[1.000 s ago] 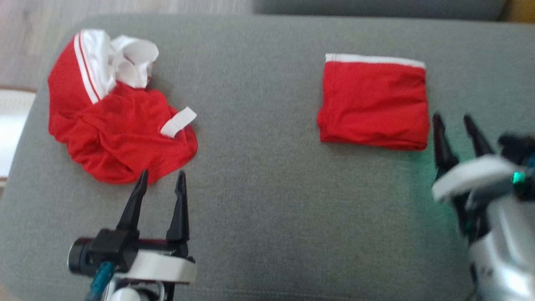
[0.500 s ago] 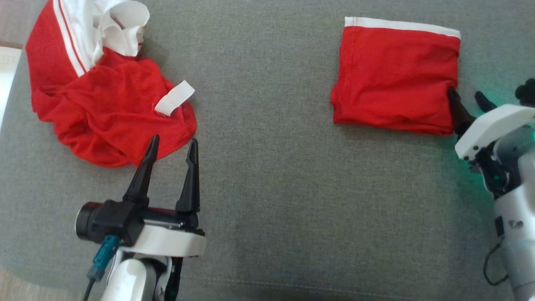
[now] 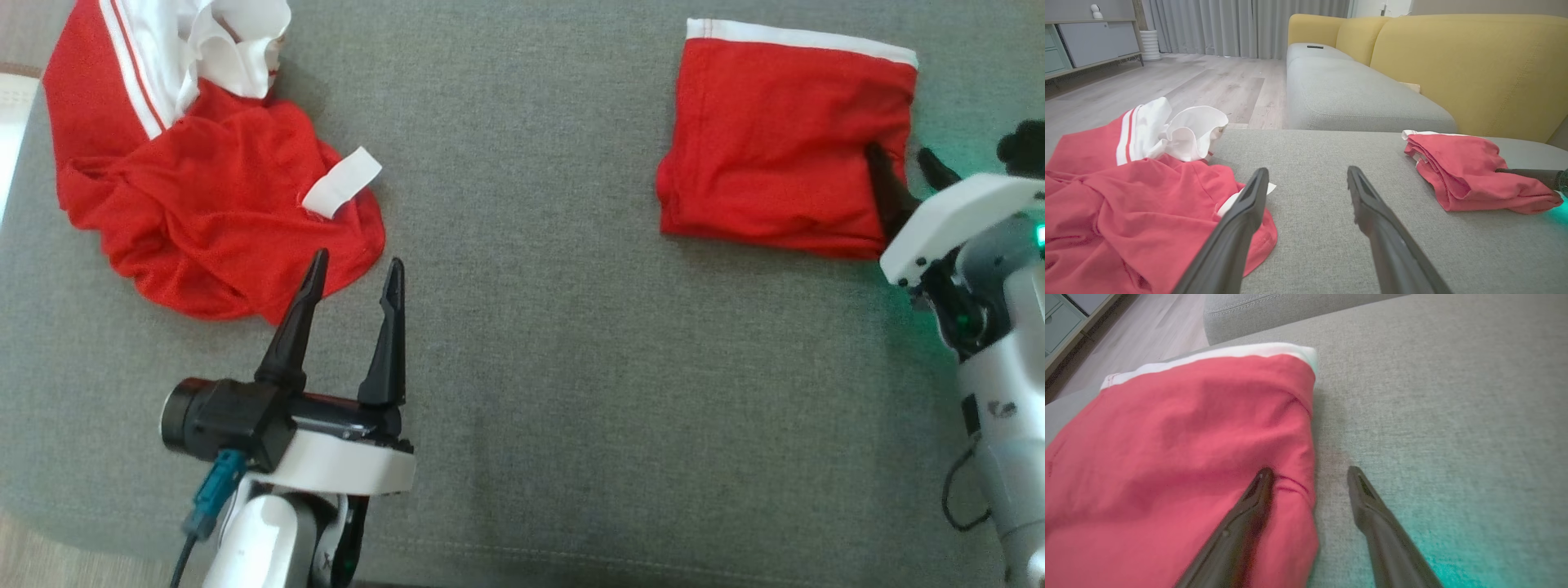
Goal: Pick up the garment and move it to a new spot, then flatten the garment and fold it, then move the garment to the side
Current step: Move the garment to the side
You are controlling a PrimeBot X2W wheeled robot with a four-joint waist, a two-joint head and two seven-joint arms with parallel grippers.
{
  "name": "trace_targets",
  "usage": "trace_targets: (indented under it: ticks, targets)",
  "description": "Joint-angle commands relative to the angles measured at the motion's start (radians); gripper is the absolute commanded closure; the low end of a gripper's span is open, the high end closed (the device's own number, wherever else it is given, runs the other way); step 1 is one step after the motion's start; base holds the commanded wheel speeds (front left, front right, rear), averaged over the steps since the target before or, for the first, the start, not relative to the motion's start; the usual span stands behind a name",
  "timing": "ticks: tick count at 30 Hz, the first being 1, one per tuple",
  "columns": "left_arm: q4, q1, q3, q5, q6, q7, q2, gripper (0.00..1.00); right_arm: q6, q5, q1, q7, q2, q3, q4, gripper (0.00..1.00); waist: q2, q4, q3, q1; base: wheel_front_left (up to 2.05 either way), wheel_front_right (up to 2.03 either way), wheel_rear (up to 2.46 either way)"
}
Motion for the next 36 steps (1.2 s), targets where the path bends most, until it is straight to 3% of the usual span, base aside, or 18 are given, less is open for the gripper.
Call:
trace_targets:
  ticks: [1, 2, 3, 12, 17, 23, 36]
  targets:
    - [-0.033, -0.035, 0.032, -0.001, -0.002, -0.005, 0.001, 0.00, 0.007, 0.009, -0.024, 0.020, 0.000, 0.032, -0.019, 0.69, 0.0000, 0.001, 0.006, 0.0000, 0.00, 0.00, 0.00]
    - [-0.034, -0.037, 0.033, -0.002, -0.001, -0.005, 0.001, 0.00, 0.007, 0.014, -0.025, 0.027, -0.004, 0.040, -0.022, 0.93, 0.0000, 0.001, 0.009, 0.0000, 0.00, 0.00, 0.00]
    - [-0.036, -0.040, 0.033, -0.003, 0.000, -0.005, 0.001, 0.00, 0.007, 0.020, -0.025, 0.032, -0.008, 0.045, -0.028, 1.00, 0.0000, 0.000, 0.012, 0.0000, 0.00, 0.00, 0.00]
    - [-0.070, -0.060, 0.033, -0.004, -0.005, -0.005, 0.001, 0.00, 0.007, -0.019, -0.005, -0.014, -0.124, 0.071, -0.142, 1.00, 0.0000, -0.044, 0.058, 0.0000, 0.00, 0.00, 0.00]
    - [-0.101, -0.089, 0.024, 0.001, -0.015, -0.005, 0.001, 0.00, 0.007, -0.029, 0.034, -0.008, -0.258, 0.065, -0.249, 1.00, 0.0000, -0.083, 0.096, 0.0000, 0.00, 0.00, 0.00]
    - [-0.142, -0.137, 0.016, 0.016, -0.033, -0.005, 0.001, 0.00, 0.007, -0.038, 0.095, 0.029, -0.410, -0.030, -0.358, 1.00, 0.0000, -0.130, 0.145, 0.0000, 0.00, 0.00, 0.00]
    - [-0.209, -0.234, 0.008, 0.037, -0.077, -0.005, 0.001, 0.00, 0.007, -0.155, 0.143, 0.072, -0.501, -0.253, -0.538, 1.00, 0.0000, -0.174, 0.280, 0.0000, 0.00, 0.00, 0.00]
